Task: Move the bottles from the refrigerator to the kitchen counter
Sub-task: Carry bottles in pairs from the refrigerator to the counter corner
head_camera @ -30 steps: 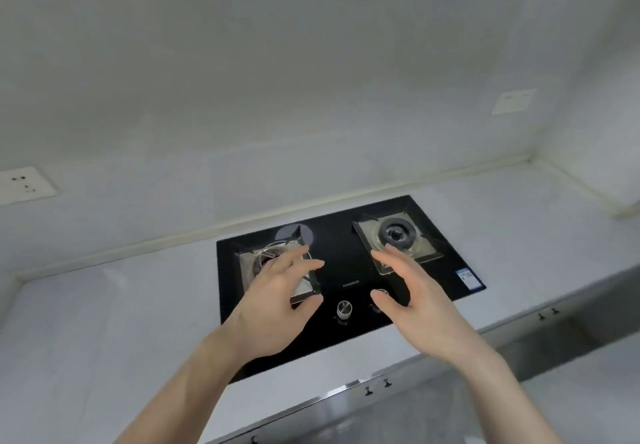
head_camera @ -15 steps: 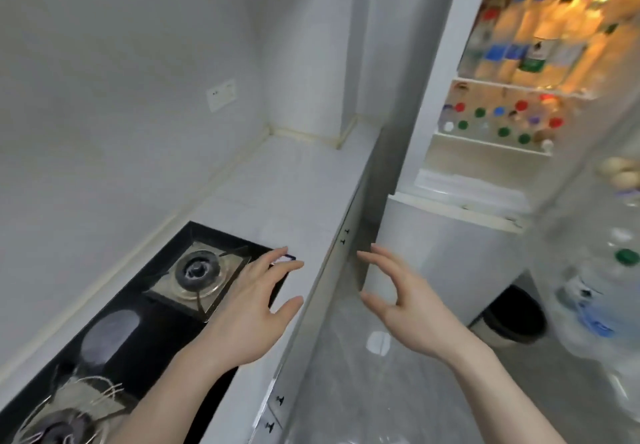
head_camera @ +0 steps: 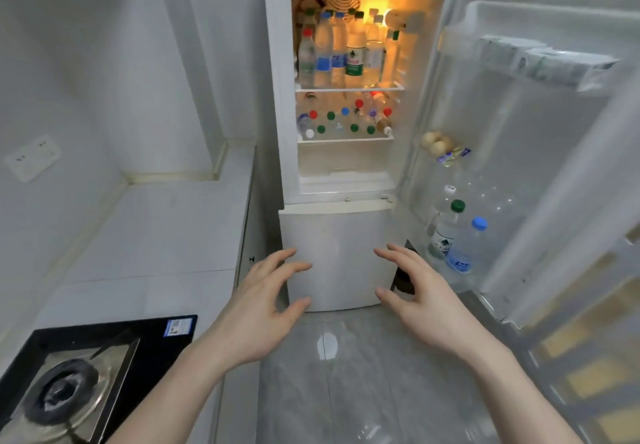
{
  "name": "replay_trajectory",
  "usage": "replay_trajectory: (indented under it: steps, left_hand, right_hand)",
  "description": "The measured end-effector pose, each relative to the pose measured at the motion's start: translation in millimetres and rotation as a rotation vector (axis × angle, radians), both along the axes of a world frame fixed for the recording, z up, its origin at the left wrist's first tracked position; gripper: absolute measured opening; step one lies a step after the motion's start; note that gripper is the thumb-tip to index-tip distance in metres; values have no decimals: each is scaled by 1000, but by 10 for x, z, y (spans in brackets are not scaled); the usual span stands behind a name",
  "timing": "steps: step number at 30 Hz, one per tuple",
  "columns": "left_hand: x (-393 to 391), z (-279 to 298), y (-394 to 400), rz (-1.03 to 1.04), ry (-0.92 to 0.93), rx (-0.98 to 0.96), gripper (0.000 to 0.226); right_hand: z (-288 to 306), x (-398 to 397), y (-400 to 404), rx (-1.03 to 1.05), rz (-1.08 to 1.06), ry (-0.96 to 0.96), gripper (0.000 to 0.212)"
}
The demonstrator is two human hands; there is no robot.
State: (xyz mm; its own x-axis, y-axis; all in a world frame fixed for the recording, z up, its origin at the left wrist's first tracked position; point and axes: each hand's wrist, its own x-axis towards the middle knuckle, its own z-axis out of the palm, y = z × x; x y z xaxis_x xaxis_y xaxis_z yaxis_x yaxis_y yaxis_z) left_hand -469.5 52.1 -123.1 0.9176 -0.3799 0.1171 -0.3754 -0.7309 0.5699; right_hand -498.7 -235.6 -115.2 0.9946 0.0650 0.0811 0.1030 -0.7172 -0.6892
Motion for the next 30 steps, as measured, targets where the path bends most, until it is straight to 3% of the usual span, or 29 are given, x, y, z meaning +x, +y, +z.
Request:
replay_trajectory:
  steps: [16, 30]
  left_hand:
    - [1247, -140, -1407, -82, 43, 13, 47]
    - [2738, -348, -2735, -386, 65, 92, 57]
  right_hand:
    - [-291, 1008, -1381, 60, -138, -9, 57]
    - [-569, 1520, -1767, -133, -281, 1, 61]
